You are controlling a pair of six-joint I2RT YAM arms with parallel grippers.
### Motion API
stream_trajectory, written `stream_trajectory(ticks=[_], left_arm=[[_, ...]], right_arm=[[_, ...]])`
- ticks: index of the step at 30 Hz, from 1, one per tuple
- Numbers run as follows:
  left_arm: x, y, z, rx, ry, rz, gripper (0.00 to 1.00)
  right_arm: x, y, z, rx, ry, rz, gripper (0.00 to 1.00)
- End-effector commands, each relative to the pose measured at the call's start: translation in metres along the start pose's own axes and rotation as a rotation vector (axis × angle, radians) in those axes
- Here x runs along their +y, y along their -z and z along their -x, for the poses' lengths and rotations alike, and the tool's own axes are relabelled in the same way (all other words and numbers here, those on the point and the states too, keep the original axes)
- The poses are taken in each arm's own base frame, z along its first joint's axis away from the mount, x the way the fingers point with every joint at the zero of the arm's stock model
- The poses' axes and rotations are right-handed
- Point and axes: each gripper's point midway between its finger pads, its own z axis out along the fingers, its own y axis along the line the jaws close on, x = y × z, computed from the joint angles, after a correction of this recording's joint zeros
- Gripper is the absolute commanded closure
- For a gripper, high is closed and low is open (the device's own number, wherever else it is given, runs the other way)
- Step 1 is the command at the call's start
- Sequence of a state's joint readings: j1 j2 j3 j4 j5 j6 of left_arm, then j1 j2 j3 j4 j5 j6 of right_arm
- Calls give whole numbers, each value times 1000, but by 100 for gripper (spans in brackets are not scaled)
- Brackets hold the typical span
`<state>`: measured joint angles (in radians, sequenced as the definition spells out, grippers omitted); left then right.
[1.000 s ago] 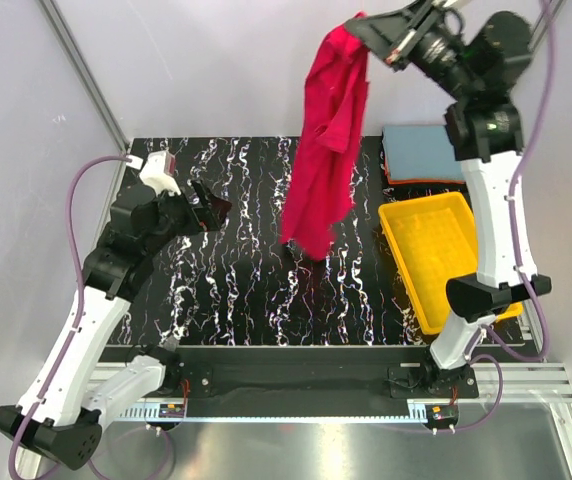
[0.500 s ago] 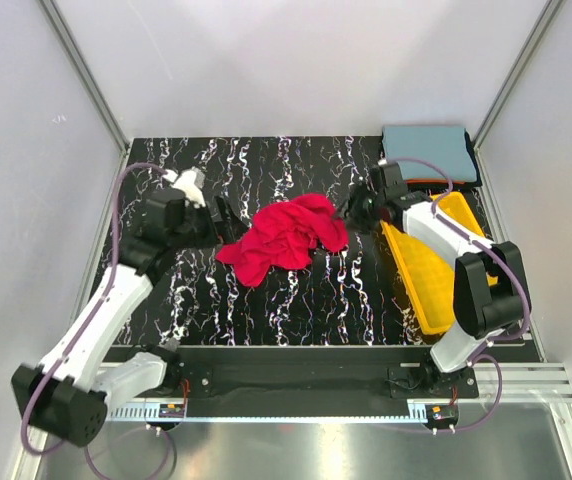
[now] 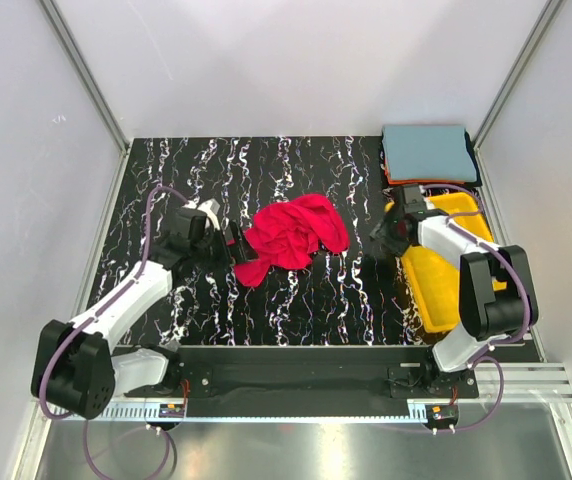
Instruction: Fold and stack the t-shirts
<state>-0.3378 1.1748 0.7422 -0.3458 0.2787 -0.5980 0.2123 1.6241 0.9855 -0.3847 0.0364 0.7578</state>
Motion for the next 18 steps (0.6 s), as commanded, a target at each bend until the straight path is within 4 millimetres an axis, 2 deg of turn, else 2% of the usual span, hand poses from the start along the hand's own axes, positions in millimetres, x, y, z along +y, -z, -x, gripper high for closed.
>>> stream_trajectory(ticks=[1,5,9,13,18], left_arm=[[-11,-10,4,-37,41,-79,1],[-8,-19,0,-39,74,-72,5],[1,-29,-4,-5,75,-11,7],[10,-37,-9,-2,96,38,7],[13,-41,3,-73,108,48,9]], right_arm=[[-42,-1,19,-44,-69,-115,43],[-62,4,36,-79,-77,-151,43],[-65,12,53,-125,-29,-172,42],[-43,25,63,-131,-3,-82,43],[6,53,52,-120,2,90,43]])
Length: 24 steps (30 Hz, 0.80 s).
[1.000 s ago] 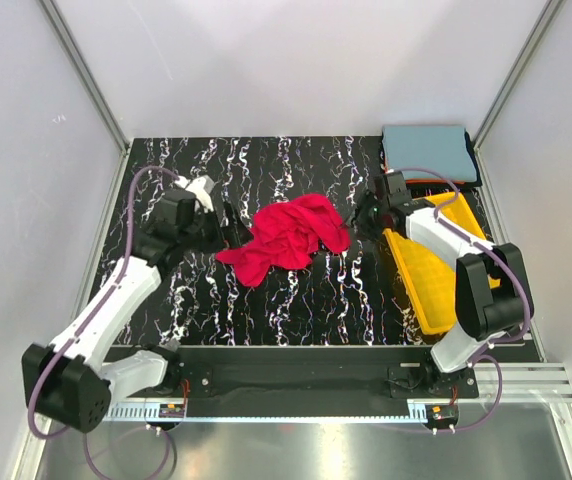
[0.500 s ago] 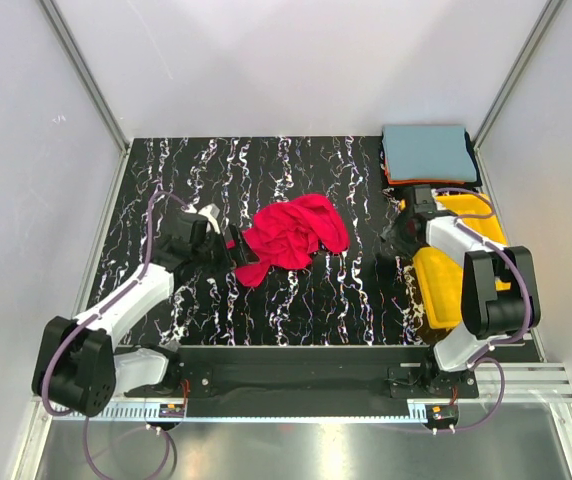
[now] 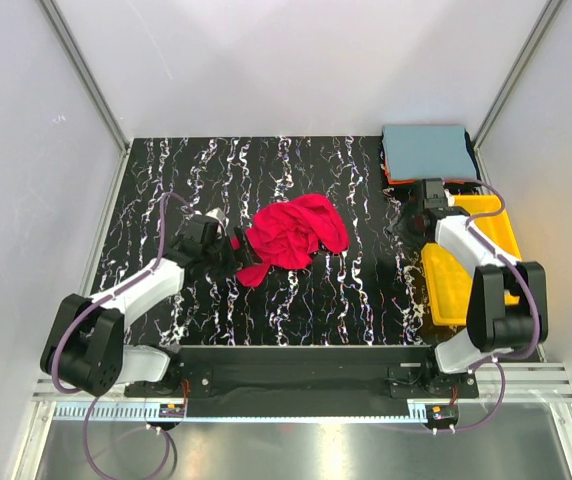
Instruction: Fold and stack the t-shirts
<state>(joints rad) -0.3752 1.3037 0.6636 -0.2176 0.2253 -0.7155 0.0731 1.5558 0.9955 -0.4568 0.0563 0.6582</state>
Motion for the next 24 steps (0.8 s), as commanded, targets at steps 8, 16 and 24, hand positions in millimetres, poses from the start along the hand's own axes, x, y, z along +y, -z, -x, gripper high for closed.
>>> stream_trajectory(ticks=[8,16,24], left_arm=[[-3,-32,10,-42,26,-2,25],[5,-36,3,-46,25,14,65],[3,-33,2,-44,13,6,100]], right_arm=[[154,44,-91,71,217,427,41],[174,13,-147,119,310,396,39],[182,-2,-155,85,348,366,44]])
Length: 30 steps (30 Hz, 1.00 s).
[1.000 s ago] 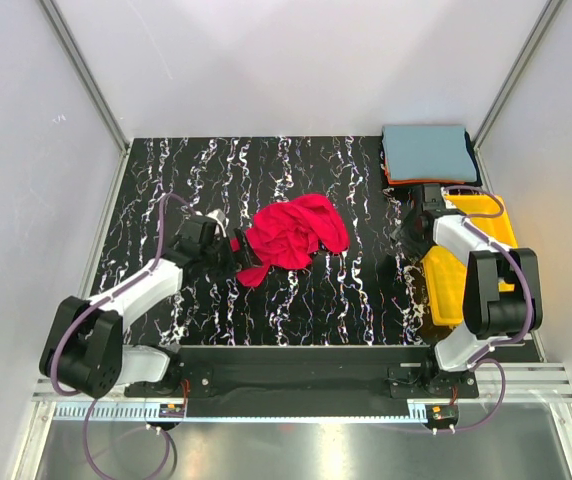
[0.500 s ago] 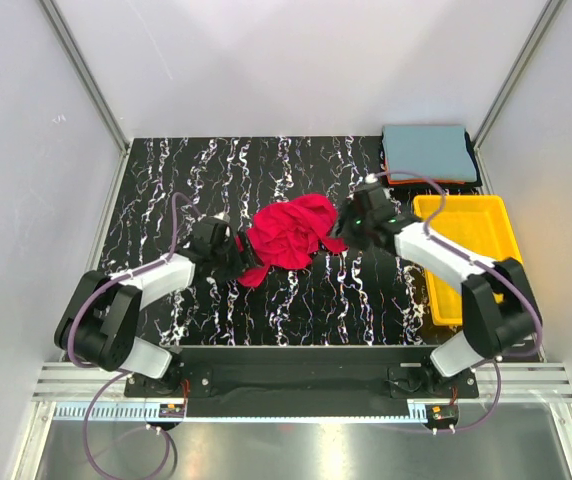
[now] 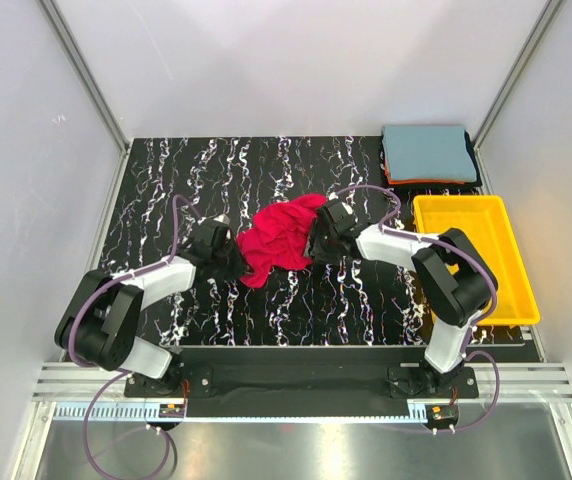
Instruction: Fold and stack the t-shirts
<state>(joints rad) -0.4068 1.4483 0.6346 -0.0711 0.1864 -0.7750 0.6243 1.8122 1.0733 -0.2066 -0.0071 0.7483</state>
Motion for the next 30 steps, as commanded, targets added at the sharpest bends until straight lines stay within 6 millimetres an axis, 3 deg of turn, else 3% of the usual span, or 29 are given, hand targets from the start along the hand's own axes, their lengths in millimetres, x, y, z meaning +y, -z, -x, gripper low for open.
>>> stream_trajectory(ticks=[1,3,6,7,12,13,15,16,20,21,24,30], left_arm=[[-9,5,11,-52,-27,-28,100],[-21,12,18,-65,-40,-61,100],[-33,21,30,-99,-64,-79,100],[-31,23,30,-96,-63,-66,100],[-32,25,24,-91,-37,-76,100],[-33,25,23,-93,-32,-76,100],[-31,25,22,-95,-28,-72,100],[-31,26,23,-97,-28,-71,100],[-34,36,34,-132,-57,-49,100],[-35,40,39,-158,-60,-45,100],[-36,41,38,-161,-51,-49,100],[-26,36,27,-143,-48,-49,100]], right_arm=[[15,12,39,-167,9,-8,44],[8,23,60,-269,14,-58,45],[24,29,75,-304,67,-18,49],[23,24,73,-284,80,-21,56],[15,20,74,-292,17,-75,69],[14,20,75,-297,7,-81,73],[15,23,76,-303,11,-81,96],[17,28,80,-316,17,-77,100],[19,53,92,-358,43,-93,100],[21,58,92,-361,40,-78,96],[41,61,81,-292,72,21,61],[33,40,58,-237,86,-20,59]])
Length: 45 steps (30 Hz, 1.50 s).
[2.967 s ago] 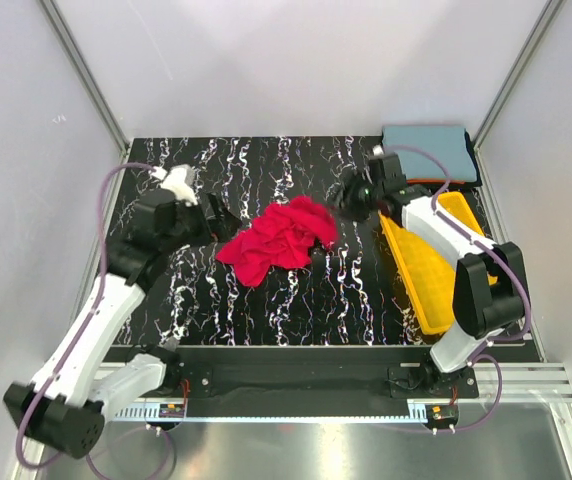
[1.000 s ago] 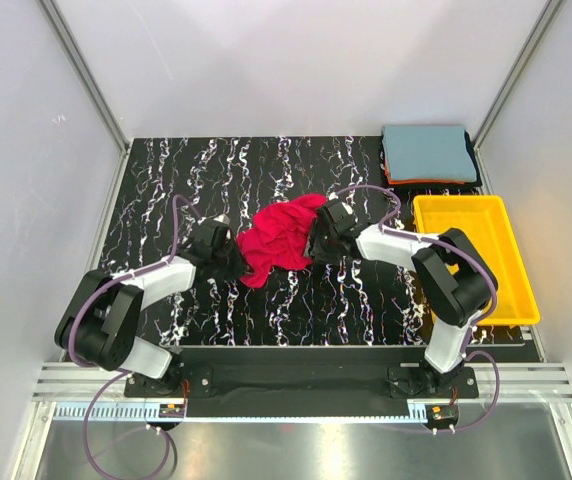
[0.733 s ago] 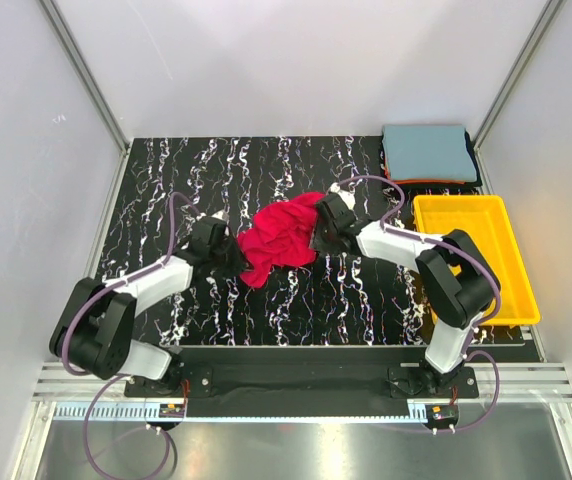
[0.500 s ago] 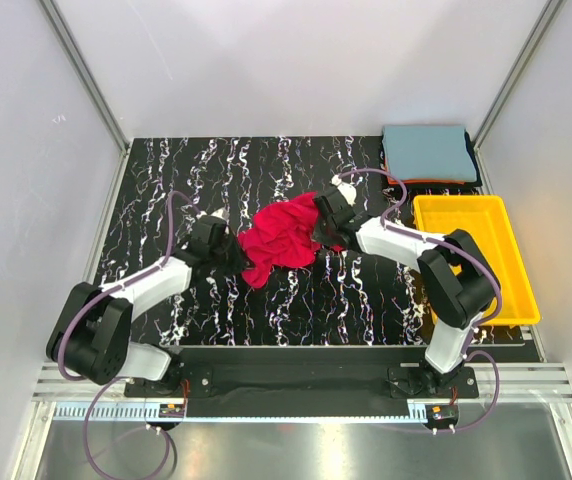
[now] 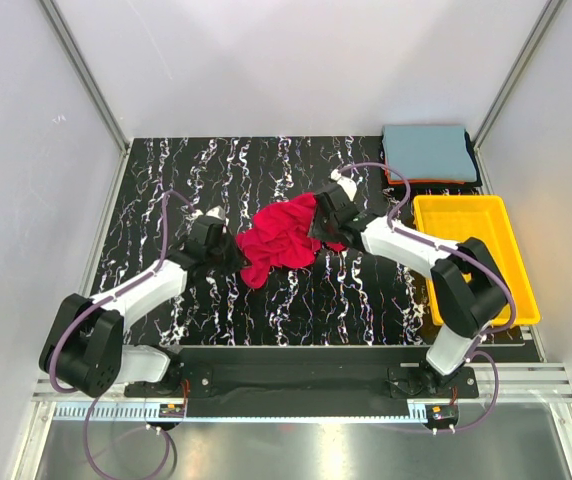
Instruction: Fold and stack the t-shirts
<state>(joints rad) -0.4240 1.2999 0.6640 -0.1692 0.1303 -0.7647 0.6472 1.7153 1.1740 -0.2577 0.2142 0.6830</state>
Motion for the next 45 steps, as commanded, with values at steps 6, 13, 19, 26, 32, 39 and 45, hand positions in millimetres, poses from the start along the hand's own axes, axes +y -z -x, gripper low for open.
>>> stream_trajectory(ticks=[6,13,19,26,32,39,45], left_arm=[[-7,4,7,-54,-10,-42,100],[-6,3,6,-54,-8,-44,100],[-2,2,6,-65,-1,-29,100],[-7,50,80,-245,-60,141,100],[-54,192,168,-612,-104,145,100],[-71,245,176,-701,-119,79,100],[-38,193,172,-579,-128,209,100]], right_arm=[[18,-14,-15,7,45,69,60],[-17,-25,-25,0,32,-99,60],[-29,-30,-35,10,4,-139,83],[-44,46,36,-144,50,-245,100],[-60,205,135,-441,-99,-146,100],[-75,283,129,-547,-188,-16,100],[-74,263,119,-497,-163,-31,100]])
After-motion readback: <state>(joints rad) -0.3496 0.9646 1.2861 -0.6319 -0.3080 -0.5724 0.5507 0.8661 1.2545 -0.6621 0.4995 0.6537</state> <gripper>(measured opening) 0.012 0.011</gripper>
